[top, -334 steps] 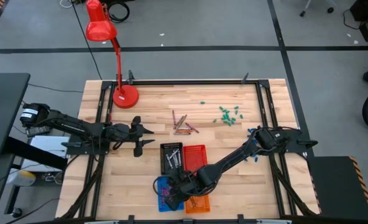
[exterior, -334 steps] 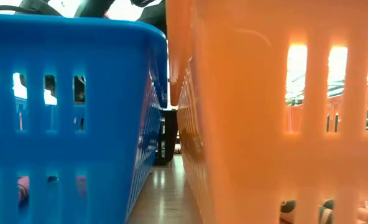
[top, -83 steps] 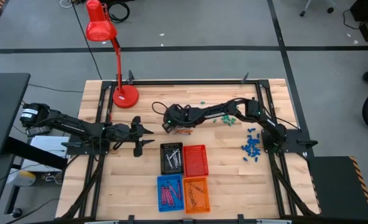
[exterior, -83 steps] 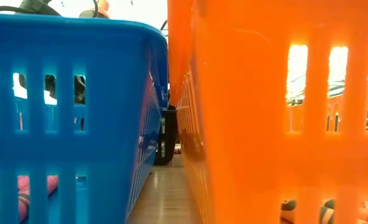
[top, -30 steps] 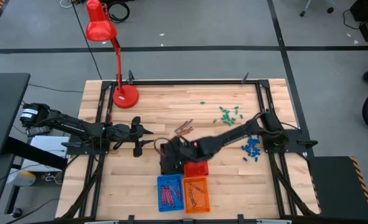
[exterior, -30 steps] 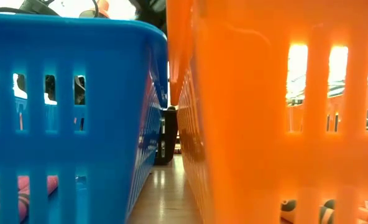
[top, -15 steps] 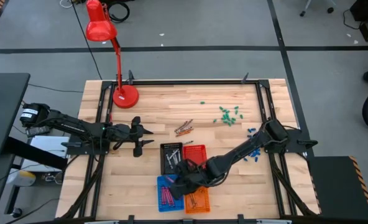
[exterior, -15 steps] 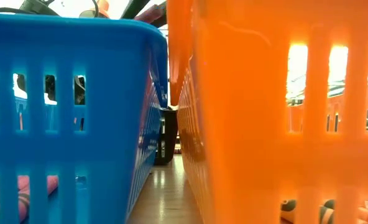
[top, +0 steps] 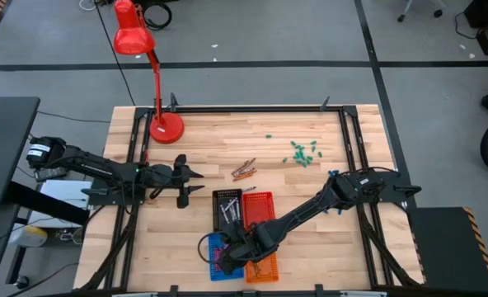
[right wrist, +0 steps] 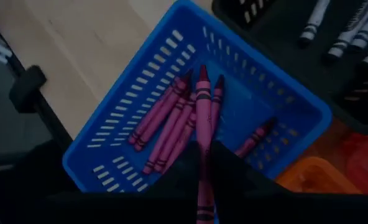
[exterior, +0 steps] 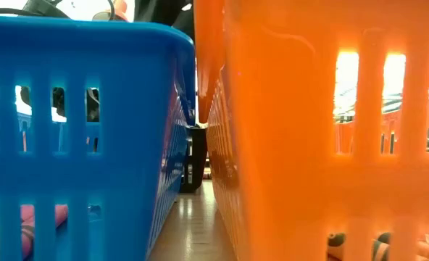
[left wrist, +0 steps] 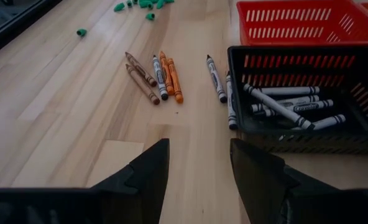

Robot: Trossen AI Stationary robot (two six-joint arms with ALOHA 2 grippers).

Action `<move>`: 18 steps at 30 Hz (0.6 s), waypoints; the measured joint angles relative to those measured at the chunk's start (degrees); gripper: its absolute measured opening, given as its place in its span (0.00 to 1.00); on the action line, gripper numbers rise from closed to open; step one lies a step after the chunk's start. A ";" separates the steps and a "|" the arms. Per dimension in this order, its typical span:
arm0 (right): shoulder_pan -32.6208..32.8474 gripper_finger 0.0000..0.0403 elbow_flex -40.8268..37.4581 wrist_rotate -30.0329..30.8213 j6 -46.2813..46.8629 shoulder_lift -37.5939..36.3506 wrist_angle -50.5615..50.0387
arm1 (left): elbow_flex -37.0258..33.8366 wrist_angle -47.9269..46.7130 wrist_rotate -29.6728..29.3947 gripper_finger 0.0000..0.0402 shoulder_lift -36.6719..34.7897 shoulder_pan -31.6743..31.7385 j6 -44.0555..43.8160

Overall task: Sort crayons
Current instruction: Put the red crayon into the blue basket, then put the brown crayon into the red basket

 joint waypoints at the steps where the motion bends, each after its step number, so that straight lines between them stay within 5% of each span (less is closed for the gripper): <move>1: 0.00 0.08 1.17 -0.57 -0.75 0.75 -0.45 | 0.00 0.08 0.00 0.46 0.00 -0.02 0.00; 18: -1.41 0.30 2.46 -5.10 -5.58 1.87 -0.62 | 0.00 -0.06 0.00 0.46 0.00 0.00 -0.66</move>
